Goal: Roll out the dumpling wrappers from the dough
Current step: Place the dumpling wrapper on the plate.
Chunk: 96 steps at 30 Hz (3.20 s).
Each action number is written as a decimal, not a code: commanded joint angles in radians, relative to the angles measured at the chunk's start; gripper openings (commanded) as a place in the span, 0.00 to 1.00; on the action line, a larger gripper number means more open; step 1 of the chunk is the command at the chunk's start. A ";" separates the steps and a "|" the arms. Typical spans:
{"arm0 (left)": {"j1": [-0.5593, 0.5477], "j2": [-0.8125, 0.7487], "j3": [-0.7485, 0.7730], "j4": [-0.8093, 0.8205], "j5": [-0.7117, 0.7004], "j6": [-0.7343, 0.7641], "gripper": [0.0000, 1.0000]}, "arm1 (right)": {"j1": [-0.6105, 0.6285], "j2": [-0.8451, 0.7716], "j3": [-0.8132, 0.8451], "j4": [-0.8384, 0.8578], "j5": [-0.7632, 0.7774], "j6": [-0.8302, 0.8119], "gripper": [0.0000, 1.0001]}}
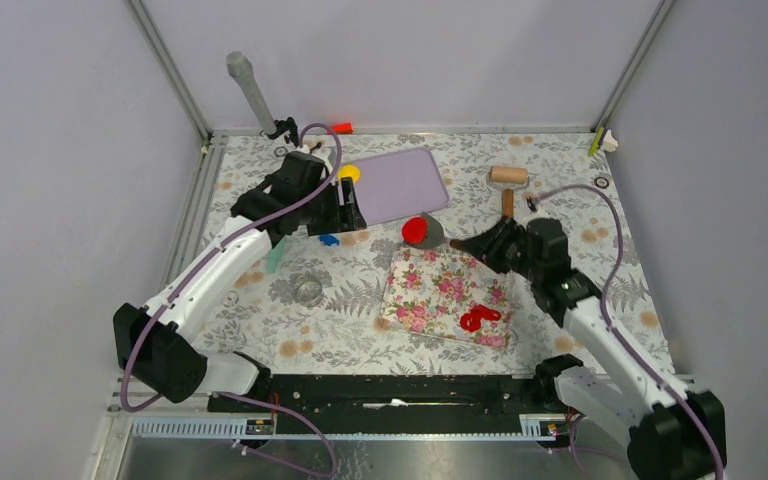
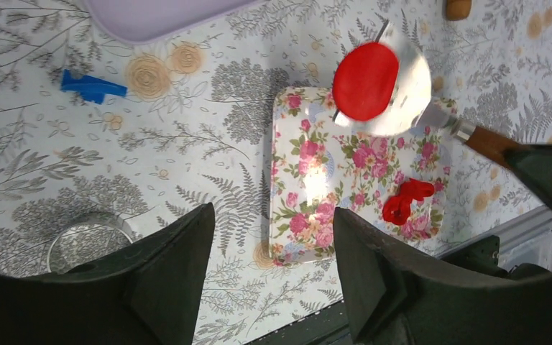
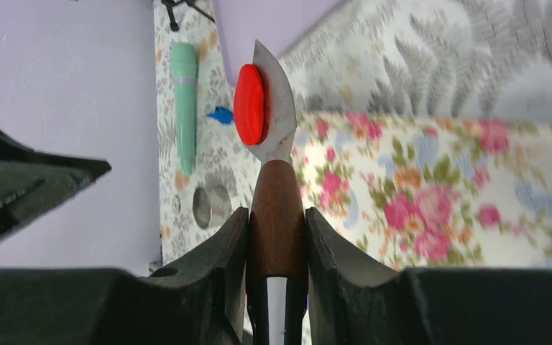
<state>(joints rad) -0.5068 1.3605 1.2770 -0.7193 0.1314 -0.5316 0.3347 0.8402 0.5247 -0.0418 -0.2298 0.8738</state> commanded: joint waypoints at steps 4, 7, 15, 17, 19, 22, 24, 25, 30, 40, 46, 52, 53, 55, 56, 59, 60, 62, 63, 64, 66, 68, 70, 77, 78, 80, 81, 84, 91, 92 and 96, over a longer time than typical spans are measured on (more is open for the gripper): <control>0.039 -0.041 0.025 -0.030 -0.023 -0.001 0.65 | 0.010 0.414 0.369 0.218 0.015 -0.193 0.00; 0.043 -0.039 0.025 -0.034 -0.022 -0.006 0.64 | 0.035 0.617 0.534 0.191 0.070 -0.293 0.00; 0.064 -0.054 0.021 -0.043 -0.033 -0.020 0.63 | 0.122 1.023 0.966 0.104 0.175 -0.500 0.00; 0.074 -0.061 0.019 -0.047 -0.038 -0.023 0.63 | 0.124 1.093 1.039 0.087 0.175 -0.509 0.00; 0.084 -0.070 0.014 -0.048 -0.039 -0.024 0.63 | 0.129 1.147 1.098 0.067 0.187 -0.534 0.00; 0.096 -0.072 0.012 -0.053 -0.038 -0.023 0.63 | 0.139 1.215 1.186 0.000 0.210 -0.585 0.00; 0.099 -0.070 0.014 -0.056 -0.038 -0.019 0.63 | 0.148 1.249 1.236 -0.047 0.243 -0.630 0.00; 0.100 -0.068 0.016 -0.057 -0.039 -0.020 0.63 | 0.152 1.262 1.252 -0.062 0.257 -0.647 0.00; 0.102 -0.050 0.022 -0.056 -0.030 -0.025 0.63 | 0.168 1.261 1.265 -0.048 0.293 -0.710 0.00; 0.102 -0.051 0.024 -0.052 -0.029 -0.030 0.63 | 0.210 1.243 1.216 0.093 0.328 -0.825 0.00; 0.102 -0.058 0.019 -0.048 -0.020 -0.034 0.63 | 0.246 1.261 1.221 0.132 0.396 -0.947 0.00; 0.102 -0.066 0.017 -0.048 -0.019 -0.034 0.63 | 0.263 1.237 1.186 0.211 0.414 -0.996 0.00; 0.102 -0.065 0.017 -0.048 -0.019 -0.034 0.63 | 0.263 1.234 1.186 0.216 0.416 -0.994 0.00; 0.103 -0.067 0.017 -0.048 -0.017 -0.034 0.63 | 0.263 1.229 1.183 0.233 0.419 -0.983 0.00; 0.103 -0.067 0.017 -0.048 -0.017 -0.034 0.63 | 0.263 1.227 1.178 0.243 0.423 -0.980 0.00; 0.103 -0.071 0.017 -0.048 -0.017 -0.034 0.63 | 0.264 1.218 1.140 0.294 0.451 -0.974 0.00; 0.103 -0.073 0.015 -0.048 -0.018 -0.033 0.63 | 0.265 1.215 1.130 0.307 0.464 -0.970 0.00; 0.103 -0.076 0.014 -0.049 -0.019 -0.033 0.63 | 0.266 1.209 1.115 0.326 0.476 -0.964 0.00; 0.105 -0.075 0.015 -0.048 -0.019 -0.033 0.63 | 0.265 1.205 1.114 0.328 0.473 -0.959 0.00; 0.105 -0.073 0.014 -0.049 -0.018 -0.033 0.63 | 0.265 1.204 1.118 0.324 0.470 -0.953 0.00; 0.106 -0.067 0.016 -0.046 -0.015 -0.034 0.63 | 0.265 1.204 1.121 0.313 0.442 -0.938 0.00; 0.106 -0.056 0.011 -0.023 0.001 -0.039 0.63 | 0.264 1.217 1.129 0.283 0.428 -0.927 0.00; 0.108 -0.034 -0.001 0.029 0.029 -0.051 0.62 | 0.262 1.218 1.115 0.276 0.420 -0.895 0.00; 0.118 0.092 0.032 0.200 0.121 -0.124 0.52 | 0.208 1.176 1.075 0.246 0.345 -0.613 0.00; 0.121 0.112 0.037 0.217 0.126 -0.132 0.50 | 0.201 1.175 1.071 0.243 0.346 -0.592 0.00; 0.127 0.158 0.044 0.259 0.133 -0.150 0.45 | 0.186 1.186 1.075 0.225 0.340 -0.556 0.00; 0.130 0.176 0.047 0.285 0.133 -0.162 0.41 | 0.177 1.195 1.081 0.211 0.330 -0.534 0.00; 0.136 0.251 0.065 0.380 0.125 -0.194 0.33 | 0.143 1.209 1.072 0.204 0.284 -0.442 0.00; 0.136 0.468 0.246 0.450 0.070 -0.192 0.33 | 0.124 1.232 1.052 0.210 0.234 -0.359 0.00; 0.136 0.506 0.284 0.453 0.068 -0.191 0.33 | 0.124 1.235 1.050 0.212 0.233 -0.350 0.00; 0.136 0.670 0.446 0.444 0.104 -0.208 0.32 | 0.124 1.243 1.035 0.231 0.195 -0.306 0.00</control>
<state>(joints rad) -0.3775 1.9190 1.5723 -0.3454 0.2253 -0.7166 0.4507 2.0945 1.5650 0.1398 0.0208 0.4931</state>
